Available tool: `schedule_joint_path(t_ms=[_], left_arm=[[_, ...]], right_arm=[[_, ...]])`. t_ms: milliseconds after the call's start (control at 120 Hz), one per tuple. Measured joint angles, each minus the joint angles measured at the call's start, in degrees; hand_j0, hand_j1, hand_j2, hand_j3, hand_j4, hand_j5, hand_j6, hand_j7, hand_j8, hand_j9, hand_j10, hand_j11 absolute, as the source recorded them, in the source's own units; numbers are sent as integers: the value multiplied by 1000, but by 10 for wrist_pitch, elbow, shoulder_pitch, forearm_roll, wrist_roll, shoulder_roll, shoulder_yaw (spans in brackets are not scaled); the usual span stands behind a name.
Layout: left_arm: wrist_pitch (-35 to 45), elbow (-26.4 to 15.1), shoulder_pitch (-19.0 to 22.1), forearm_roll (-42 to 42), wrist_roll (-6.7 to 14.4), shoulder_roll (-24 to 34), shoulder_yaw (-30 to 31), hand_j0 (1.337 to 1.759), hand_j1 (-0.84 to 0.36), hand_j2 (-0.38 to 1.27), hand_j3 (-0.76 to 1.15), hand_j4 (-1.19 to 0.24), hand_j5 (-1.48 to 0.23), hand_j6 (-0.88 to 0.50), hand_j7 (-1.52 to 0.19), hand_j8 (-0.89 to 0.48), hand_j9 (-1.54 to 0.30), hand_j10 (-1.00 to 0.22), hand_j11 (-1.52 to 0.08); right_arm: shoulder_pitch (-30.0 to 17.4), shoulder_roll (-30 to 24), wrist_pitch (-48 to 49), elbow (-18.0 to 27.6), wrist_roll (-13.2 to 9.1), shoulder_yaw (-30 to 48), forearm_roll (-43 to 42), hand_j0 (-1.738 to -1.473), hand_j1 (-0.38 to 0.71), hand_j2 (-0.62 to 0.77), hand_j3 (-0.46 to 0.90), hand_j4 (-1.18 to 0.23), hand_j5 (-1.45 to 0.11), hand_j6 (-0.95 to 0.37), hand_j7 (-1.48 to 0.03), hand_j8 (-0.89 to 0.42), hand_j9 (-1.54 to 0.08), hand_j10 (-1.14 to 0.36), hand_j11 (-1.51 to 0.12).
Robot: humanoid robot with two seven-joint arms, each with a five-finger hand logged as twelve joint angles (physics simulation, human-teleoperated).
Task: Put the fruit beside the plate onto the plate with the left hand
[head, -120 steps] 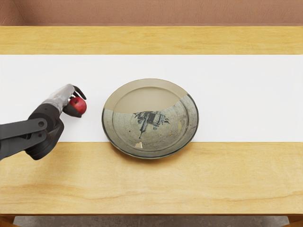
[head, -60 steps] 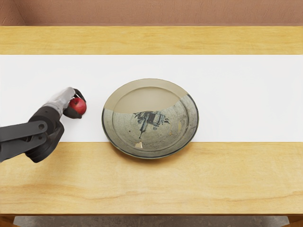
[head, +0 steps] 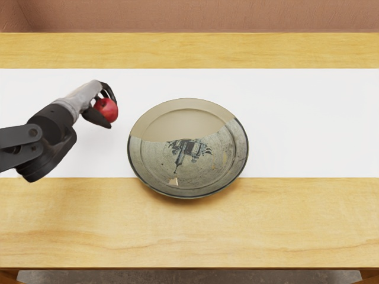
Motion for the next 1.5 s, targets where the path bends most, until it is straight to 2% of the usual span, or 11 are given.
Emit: schedule_joint_path(t_ms=[167,333,458,633,708,825,933,1033,1100,1367,1500], left_arm=[[-31,-37,-11,-2,1,-4,-15,1640,-277,282,1,-482,-1270,-227,-1218,-357,-1202,-834,-1209],[-110,-54,-9,-24,6,-26,-79,1641,-301,337,1,-469,-1279,-214,-1220,-349,-1197,-840,-1202],[-133,-54,-8,-33,11,-61,-97,1643,-258,254,0,-485,-1268,-241,-1215,-368,-1183,-851,-1184],[-141,-25,18,-37,13,-111,-103,1645,-271,328,0,-490,-1232,-244,-1199,-367,-1167,-849,-1169],[-137,-8,26,-34,8,-125,-105,1648,-212,260,0,-589,-1053,-329,-1037,-429,-1010,-741,-1011],[-125,6,34,-32,-7,-130,-109,1653,-47,161,0,-399,-683,-253,-673,-312,-658,-486,-658],[-111,11,40,-32,-16,-123,-114,1655,70,103,0,-274,-452,-188,-447,-223,-437,-325,-438],[-95,14,96,-31,-42,-108,-140,1656,143,70,0,-198,-316,-146,-312,-167,-307,-229,-307],[-90,15,145,-32,-74,-101,-180,1657,192,53,0,-151,-238,-113,-235,-129,-231,-173,-231],[-91,10,186,-91,-164,-42,-272,1658,291,18,0,-55,-82,-45,-81,-49,-80,-61,-80],[-91,16,237,-103,-238,-5,-279,1658,310,12,0,-37,-54,-32,-53,-35,-52,-40,-52]], right_arm=[[0,0,0,0,0,0,0,-1658,-349,0,0,-1,0,-1,0,-1,0,0,0],[0,0,0,0,0,0,0,-1658,-349,0,0,-1,0,-1,0,-1,0,0,0],[0,0,0,0,0,0,0,-1658,-349,0,0,0,0,-1,0,0,0,0,0],[0,0,0,0,0,0,0,-1658,-349,0,0,-1,0,-1,0,0,0,0,0],[0,0,0,0,0,0,0,-1658,-349,0,0,-1,0,-1,0,-1,0,0,0],[0,0,0,0,0,0,0,-1658,-349,0,0,0,0,-1,0,0,0,0,0],[0,0,0,0,0,0,0,-1658,-349,0,0,-1,0,-1,0,-1,0,0,0],[0,0,0,0,0,0,0,-1658,-349,0,0,0,0,-1,0,0,0,0,0],[0,0,0,0,0,0,0,-1658,-349,0,0,0,0,-1,0,0,0,0,0],[0,0,0,0,0,0,0,-1658,-349,0,0,0,0,-1,0,0,0,0,0],[0,0,0,0,0,0,0,-1658,-349,0,0,0,0,-1,0,0,0,0,0]])
